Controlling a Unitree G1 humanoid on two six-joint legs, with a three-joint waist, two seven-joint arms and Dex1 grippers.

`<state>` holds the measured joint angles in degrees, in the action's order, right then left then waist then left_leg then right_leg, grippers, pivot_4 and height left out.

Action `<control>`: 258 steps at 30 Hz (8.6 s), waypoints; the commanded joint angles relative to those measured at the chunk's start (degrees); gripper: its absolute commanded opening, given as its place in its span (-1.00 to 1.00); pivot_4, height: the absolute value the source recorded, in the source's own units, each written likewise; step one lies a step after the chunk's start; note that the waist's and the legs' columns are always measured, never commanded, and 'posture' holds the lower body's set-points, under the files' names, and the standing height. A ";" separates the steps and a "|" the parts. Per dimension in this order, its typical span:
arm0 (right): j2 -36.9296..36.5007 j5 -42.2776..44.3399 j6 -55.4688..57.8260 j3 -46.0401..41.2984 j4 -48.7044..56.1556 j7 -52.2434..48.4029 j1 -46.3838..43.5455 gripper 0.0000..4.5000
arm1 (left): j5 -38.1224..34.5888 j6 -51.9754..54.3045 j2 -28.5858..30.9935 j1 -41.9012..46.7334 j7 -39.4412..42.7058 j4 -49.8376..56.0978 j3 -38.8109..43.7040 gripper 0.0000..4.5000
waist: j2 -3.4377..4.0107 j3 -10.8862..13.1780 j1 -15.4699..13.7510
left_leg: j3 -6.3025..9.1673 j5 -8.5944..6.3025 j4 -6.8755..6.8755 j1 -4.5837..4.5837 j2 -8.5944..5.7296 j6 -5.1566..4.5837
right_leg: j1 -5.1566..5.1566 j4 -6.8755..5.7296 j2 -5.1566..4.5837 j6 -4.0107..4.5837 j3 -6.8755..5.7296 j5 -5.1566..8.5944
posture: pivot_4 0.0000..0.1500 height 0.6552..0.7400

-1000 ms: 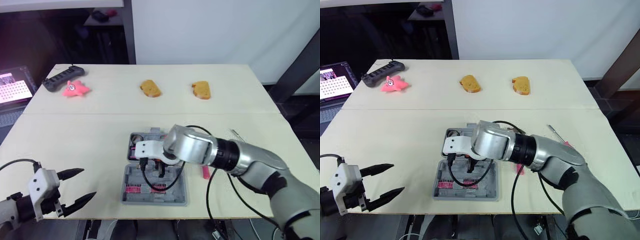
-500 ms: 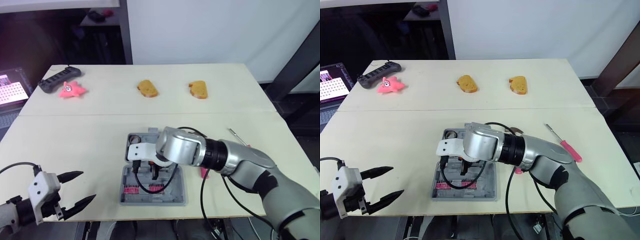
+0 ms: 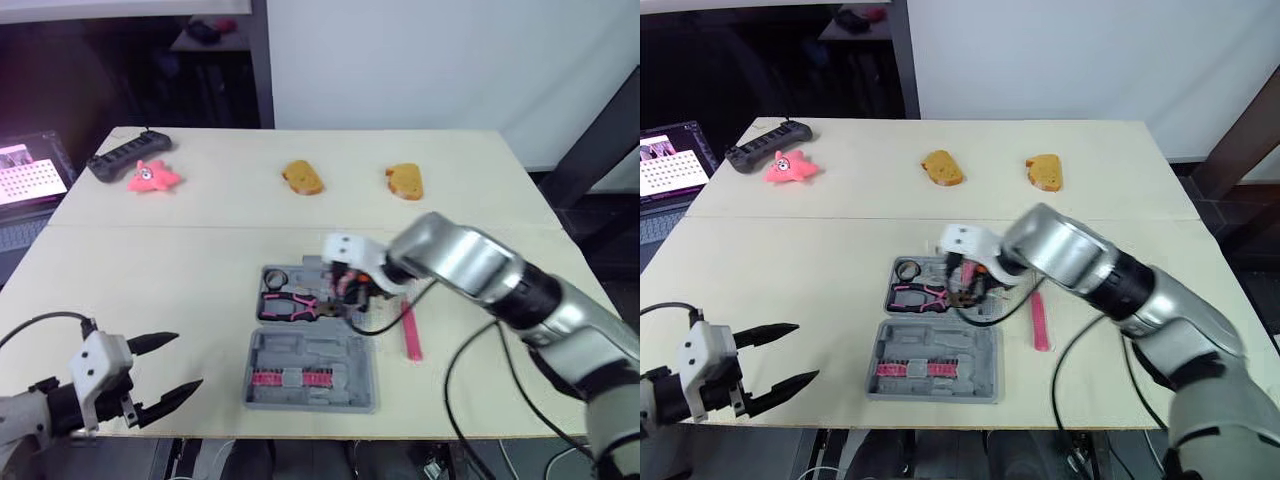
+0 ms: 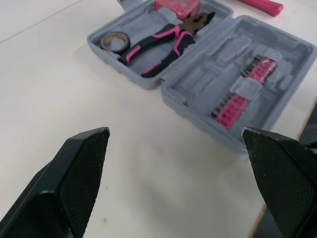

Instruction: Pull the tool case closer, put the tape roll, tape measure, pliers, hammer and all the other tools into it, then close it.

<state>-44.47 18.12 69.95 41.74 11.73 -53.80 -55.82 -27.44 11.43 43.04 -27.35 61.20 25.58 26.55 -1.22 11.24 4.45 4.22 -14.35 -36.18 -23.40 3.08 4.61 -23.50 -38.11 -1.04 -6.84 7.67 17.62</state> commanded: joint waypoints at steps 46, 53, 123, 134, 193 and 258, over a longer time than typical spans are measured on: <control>-8.97 -5.50 -40.01 -46.07 -17.31 6.88 52.60 0.68 | -0.72 1.28 4.58 14.98 5.19 -5.56 -9.56 1.00 | 0.05 -0.01 -0.51 | 0.05 0.01 -0.36 0.13 0.00 -0.01 | 0.43 -0.03 0.07 -0.02 0.04 0.00 | 1.00 0.80; -7.76 -5.07 -38.53 -46.56 -18.58 5.65 52.81 0.33 | -0.49 0.65 4.50 15.03 5.22 -6.13 -9.81 1.00 | 0.04 -0.02 -0.51 | 0.06 0.01 -0.37 0.27 0.00 -0.01 | 0.62 -0.02 0.07 -0.01 0.04 0.01 | 1.00 0.80; 31.59 -2.63 12.08 12.08 -10.53 8.53 -8.98 -0.99 | 0.92 -3.79 -1.08 -5.90 -1.29 1.27 2.20 1.00 | 0.43 0.10 0.84 | 0.27 0.10 -0.03 0.03 0.05 0.13 | 0.01 -0.25 0.09 0.12 -0.20 -0.07 | 1.00 0.80; 32.71 -2.97 10.79 12.71 -12.00 9.89 -8.53 -0.99 | 0.68 -2.60 -0.76 -5.65 -2.05 2.75 2.01 1.00 | 0.43 0.10 1.41 | 0.31 0.10 0.01 0.02 0.05 0.13 | 0.00 -0.25 0.10 0.12 -0.21 -0.07 | 1.00 0.80; 22.56 -19.87 -43.33 -4.34 -17.30 -0.24 22.80 -0.98 | 5.24 -5.79 1.23 5.89 0.91 -9.95 -6.11 1.00 | 0.32 0.06 0.97 | 0.42 0.13 0.01 0.11 0.19 0.19 | 0.22 -0.13 0.25 0.17 -0.30 -0.10 | 1.00 0.80; 5.64 9.54 -58.04 -87.43 -8.72 1.03 74.39 0.99 | 0.93 -9.84 6.33 39.51 14.54 -54.67 -6.67 1.00 | 0.27 -0.01 -1.40 | 0.39 0.13 0.10 0.89 0.13 0.19 | 1.13 -0.04 0.24 0.28 -0.24 0.14 | 1.00 0.80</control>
<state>-39.07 26.16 12.08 -43.76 0.27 -53.85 17.99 -25.53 0.99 48.74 9.93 75.03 -31.35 19.76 -0.95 11.23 3.05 4.61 -14.22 -36.08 -22.50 3.21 4.80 -22.38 -38.15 -0.79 -6.56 7.43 17.76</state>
